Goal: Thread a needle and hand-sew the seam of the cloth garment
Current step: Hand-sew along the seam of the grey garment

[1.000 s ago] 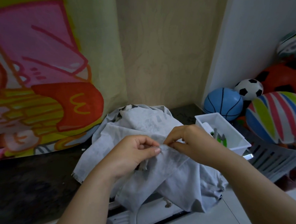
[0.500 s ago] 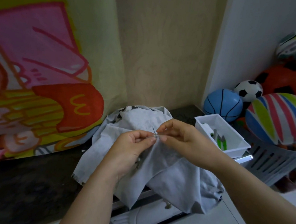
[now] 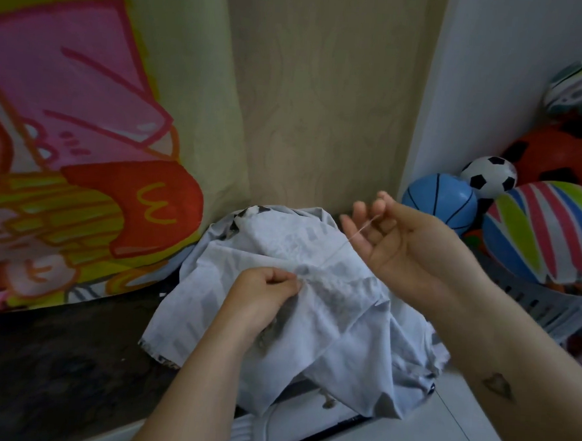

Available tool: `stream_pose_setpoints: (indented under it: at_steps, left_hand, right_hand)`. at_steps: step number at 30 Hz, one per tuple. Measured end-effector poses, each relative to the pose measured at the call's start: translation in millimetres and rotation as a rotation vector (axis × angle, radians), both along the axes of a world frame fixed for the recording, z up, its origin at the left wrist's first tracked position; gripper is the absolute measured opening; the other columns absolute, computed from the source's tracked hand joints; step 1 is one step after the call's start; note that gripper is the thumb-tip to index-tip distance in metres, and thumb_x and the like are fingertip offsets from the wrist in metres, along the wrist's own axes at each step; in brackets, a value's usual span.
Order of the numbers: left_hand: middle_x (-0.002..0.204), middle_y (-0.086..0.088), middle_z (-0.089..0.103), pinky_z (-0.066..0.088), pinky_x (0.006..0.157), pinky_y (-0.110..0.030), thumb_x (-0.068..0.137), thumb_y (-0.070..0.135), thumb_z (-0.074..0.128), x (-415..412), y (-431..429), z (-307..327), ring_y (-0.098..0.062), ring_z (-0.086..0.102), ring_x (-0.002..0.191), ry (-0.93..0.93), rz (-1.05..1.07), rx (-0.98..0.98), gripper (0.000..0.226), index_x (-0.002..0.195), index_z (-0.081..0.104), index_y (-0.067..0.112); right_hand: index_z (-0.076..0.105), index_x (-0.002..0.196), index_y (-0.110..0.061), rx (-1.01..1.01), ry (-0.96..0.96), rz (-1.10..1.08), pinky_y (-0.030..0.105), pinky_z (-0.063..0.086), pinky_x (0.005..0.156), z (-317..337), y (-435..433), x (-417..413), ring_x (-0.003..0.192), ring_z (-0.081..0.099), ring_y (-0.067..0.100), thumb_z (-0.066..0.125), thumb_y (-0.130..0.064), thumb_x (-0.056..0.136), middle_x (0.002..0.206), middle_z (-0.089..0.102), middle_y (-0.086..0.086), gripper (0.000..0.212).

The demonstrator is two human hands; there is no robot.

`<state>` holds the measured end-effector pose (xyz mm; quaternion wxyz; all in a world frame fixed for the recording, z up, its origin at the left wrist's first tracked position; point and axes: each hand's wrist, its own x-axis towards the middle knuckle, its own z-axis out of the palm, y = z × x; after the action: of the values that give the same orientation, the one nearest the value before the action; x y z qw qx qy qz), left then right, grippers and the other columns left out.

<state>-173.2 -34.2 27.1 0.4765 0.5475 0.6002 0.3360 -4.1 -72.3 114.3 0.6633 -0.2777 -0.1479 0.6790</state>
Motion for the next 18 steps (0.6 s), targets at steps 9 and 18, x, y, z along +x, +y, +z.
stream_pose_setpoints:
  at_steps: [9, 18]
  left_hand:
    - [0.078, -0.013, 0.064, 0.039, 0.057, -0.009, 0.091, 0.018, 0.058, 0.6, 8.3, -26.0, -0.012, 0.051, 0.071, 0.290, 0.003, 0.182, 0.020, 0.077, 0.066, 0.007]
    - [0.072, 0.009, 0.061, 0.038, 0.058, -0.002, 0.093, 0.023, 0.060, -6.4, 13.4, -28.8, -0.001, 0.052, 0.068, 0.341, 0.049, 0.278, 0.020, 0.082, 0.068, 0.009]
  right_hand:
    - [0.057, 0.060, 0.011, -0.165, 0.430, 0.250, 0.035, 0.058, 0.054, 25.5, -19.4, -7.1, 0.044, 0.056, 0.018, 0.048, 0.003, 0.076, 0.055, 0.051, 0.008, 0.019]
    - [0.058, 0.079, 0.011, -0.135, 0.425, 0.452, 0.043, 0.057, 0.048, 22.6, -16.7, 2.1, 0.049, 0.059, 0.026, 0.055, 0.020, 0.078, 0.056, 0.053, 0.014, 0.009]
